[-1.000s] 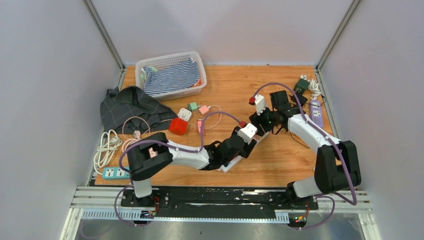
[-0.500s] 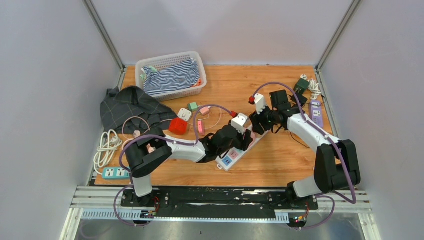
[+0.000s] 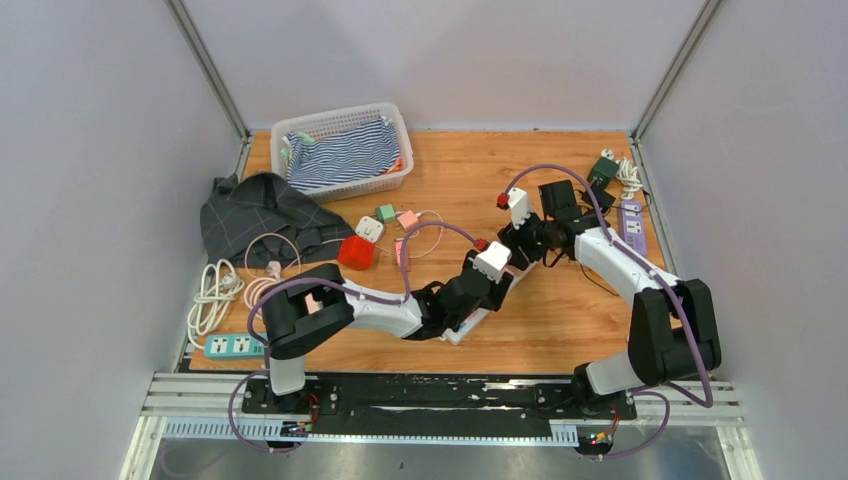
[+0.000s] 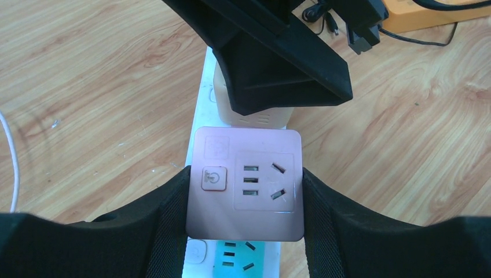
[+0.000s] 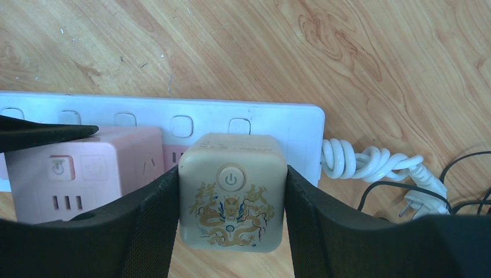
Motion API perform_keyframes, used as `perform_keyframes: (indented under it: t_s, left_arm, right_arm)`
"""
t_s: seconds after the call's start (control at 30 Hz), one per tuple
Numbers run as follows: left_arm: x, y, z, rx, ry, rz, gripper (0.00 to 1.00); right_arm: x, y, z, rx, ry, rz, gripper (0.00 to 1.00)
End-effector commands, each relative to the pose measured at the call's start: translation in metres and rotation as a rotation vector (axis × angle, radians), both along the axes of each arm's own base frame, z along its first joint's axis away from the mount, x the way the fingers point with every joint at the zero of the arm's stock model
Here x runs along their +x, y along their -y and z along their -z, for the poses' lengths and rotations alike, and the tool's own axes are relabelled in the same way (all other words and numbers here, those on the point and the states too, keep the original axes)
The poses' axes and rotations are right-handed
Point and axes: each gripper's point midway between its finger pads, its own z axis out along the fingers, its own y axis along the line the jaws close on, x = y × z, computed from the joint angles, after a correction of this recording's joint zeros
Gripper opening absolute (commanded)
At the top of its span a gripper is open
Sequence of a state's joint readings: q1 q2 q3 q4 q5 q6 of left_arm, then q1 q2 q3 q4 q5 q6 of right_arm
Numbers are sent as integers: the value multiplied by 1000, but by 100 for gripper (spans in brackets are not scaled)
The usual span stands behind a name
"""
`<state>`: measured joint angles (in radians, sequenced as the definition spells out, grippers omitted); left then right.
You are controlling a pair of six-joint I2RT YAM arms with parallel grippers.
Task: Pull the plug off the socket
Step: Remove the plug from the socket.
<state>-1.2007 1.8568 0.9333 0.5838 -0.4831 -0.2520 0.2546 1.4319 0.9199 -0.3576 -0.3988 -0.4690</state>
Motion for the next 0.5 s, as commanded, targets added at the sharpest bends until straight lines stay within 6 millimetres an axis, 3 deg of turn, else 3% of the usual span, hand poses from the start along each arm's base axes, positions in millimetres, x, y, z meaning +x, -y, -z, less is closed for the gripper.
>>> perform_keyframes:
  t_s: [0.0, 0.1, 0.23, 0.37, 0.47]
  left_arm:
    - [0, -25, 52, 68, -146, -30, 0]
    - [9, -32, 57, -1, -234, -33, 0]
    - [7, -30, 55, 6, -216, -14, 0]
    - [-2, -22, 43, 165, 2, -52, 0]
    - [-9, -16, 44, 221, 61, -56, 0]
  right_arm:
    - [-24, 16, 28, -93, -120, 14, 12]
    - [-24, 16, 27, -95, -118, 15, 12]
    - [-24, 17, 28, -98, -120, 15, 12]
    - [-24, 17, 30, -103, -122, 14, 12]
    - [-24, 17, 30, -104, -122, 15, 12]
